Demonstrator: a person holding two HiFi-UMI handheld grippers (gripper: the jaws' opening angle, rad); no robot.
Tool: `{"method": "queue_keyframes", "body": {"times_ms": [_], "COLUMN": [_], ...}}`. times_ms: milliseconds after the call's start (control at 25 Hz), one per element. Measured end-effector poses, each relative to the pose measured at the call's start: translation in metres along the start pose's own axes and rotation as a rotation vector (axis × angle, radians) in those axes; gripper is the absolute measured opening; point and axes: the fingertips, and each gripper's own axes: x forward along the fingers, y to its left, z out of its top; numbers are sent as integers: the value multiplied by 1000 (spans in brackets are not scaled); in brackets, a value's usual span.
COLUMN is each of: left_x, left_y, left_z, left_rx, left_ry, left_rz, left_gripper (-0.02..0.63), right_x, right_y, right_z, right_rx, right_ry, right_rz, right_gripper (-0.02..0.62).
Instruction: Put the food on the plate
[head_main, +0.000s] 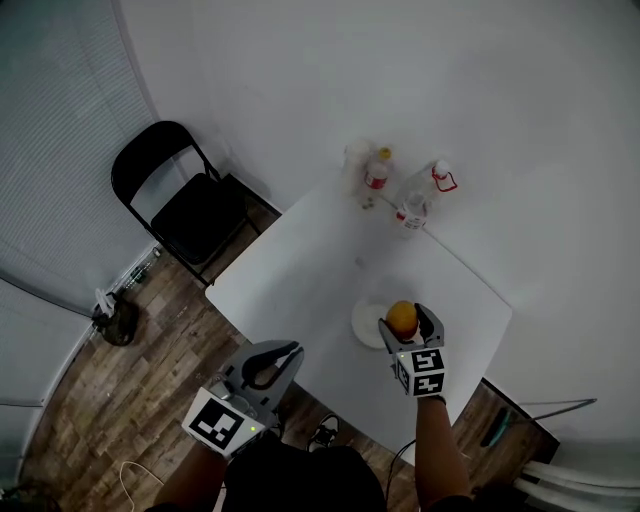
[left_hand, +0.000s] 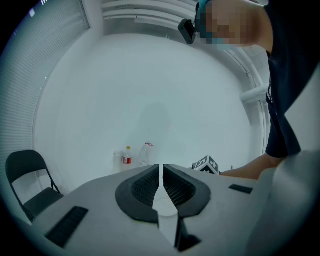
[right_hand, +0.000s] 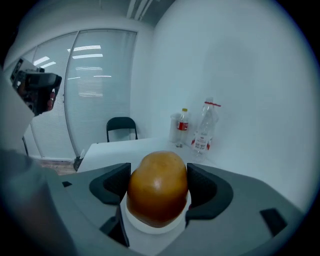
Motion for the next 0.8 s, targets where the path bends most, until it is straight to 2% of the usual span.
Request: {"method": "queue_keyframes", "body": {"times_ms": [120, 320, 560, 800], "left_x": [2, 0, 2, 7], "left_y": [8, 22, 37, 43], "left_z": [-3, -14, -19, -17], "left_rx": [-40, -60, -73, -74], "left_ry": [3, 25, 11, -3], "left_rz": [16, 47, 50, 39], "left_gripper": [43, 43, 43, 43], "right_x": [29, 65, 90, 100], "right_y": [5, 12, 13, 14], "right_z": [-28, -59, -84, -90], "right_rx": [-12, -16, -27, -31], "right_ry": [78, 167, 253, 288], "right_rz": [25, 59, 77, 91], "right_gripper": [364, 364, 364, 364]}}
